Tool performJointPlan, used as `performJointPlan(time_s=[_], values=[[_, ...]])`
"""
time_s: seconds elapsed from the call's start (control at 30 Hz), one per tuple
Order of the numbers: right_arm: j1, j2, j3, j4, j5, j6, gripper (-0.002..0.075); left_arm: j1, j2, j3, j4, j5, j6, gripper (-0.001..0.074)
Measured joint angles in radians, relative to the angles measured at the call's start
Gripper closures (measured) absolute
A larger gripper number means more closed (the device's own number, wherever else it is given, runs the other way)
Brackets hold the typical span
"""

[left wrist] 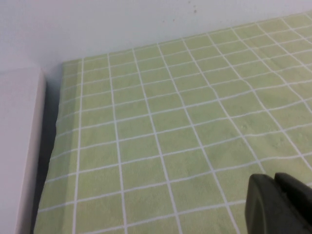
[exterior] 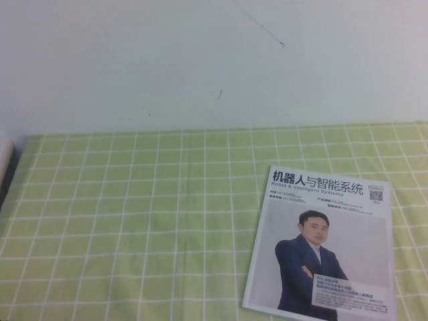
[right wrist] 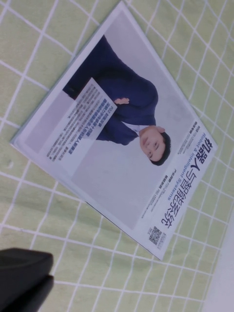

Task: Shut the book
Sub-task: 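Close the open booklet and leave it lying on the table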

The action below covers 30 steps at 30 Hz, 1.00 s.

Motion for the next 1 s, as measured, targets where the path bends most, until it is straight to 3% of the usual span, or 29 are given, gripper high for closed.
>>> performJointPlan(time_s=[0.13,0.47,1.0], values=[[0.0,0.0,0.0,0.0,0.0,0.0,0.0729,0.0,0.0,-0.002,0.099,0.0,-0.184,0.0738],[0.0,0.0,0.0,0.0,0.0,0.0,0.0729,-0.046,0.0,-0.003,0.203,0.0,-0.34,0.0738],[0.0,0.0,0.0,0.0,0.0,0.0,0.0729,-0.046,-0.002,-0.003,0.218,-0.002,-0.361,0.0738]])
